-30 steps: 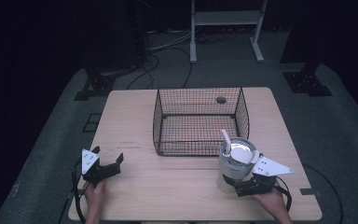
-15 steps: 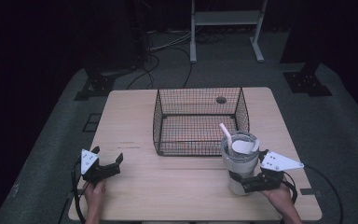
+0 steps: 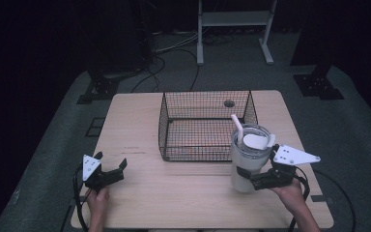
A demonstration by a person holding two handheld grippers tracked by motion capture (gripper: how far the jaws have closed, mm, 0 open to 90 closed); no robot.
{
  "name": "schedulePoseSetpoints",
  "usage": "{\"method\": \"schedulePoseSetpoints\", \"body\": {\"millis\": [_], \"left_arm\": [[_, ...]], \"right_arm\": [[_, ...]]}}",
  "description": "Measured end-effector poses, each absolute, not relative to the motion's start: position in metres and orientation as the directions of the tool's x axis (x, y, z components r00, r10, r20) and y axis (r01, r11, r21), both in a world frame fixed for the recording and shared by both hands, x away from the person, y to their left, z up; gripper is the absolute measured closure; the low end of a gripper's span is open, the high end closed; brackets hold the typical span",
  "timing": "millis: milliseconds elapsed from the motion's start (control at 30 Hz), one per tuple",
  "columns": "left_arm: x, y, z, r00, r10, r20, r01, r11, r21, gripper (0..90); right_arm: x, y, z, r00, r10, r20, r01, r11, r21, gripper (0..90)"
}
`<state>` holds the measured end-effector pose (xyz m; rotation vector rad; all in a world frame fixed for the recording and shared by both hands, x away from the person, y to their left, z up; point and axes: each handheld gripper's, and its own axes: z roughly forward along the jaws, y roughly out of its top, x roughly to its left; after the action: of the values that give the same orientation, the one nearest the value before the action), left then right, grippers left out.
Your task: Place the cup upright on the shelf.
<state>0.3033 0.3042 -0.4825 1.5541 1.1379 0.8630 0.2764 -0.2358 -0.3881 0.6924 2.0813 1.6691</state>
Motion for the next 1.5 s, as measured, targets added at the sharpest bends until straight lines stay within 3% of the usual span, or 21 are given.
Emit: {"method": "schedulePoseSetpoints", "body": {"millis": [467, 1000, 1500], "left_arm": [[0.304, 0.305, -0.483, 0.307, 0.952, -0.013, 0.25, -0.068, 0.966, 0.0], [0.304, 0.307, -0.483, 0.306, 0.952, -0.019, 0.245, -0.06, 0.968, 0.0], [0.303, 0.308, -0.483, 0.309, 0.951, -0.027, 0.244, -0.052, 0.968, 0.0]], "right_arm": [[0.301, -0.202, -0.34, -0.861, 0.509, -0.02, 0.085, 0.182, 0.98, 5.5], [0.341, -0.186, -0.313, -0.854, 0.52, 0.001, 0.085, 0.138, 0.987, 5.5], [0.381, -0.159, -0.297, -0.852, 0.523, -0.011, 0.105, 0.192, 0.976, 5.5]]}}
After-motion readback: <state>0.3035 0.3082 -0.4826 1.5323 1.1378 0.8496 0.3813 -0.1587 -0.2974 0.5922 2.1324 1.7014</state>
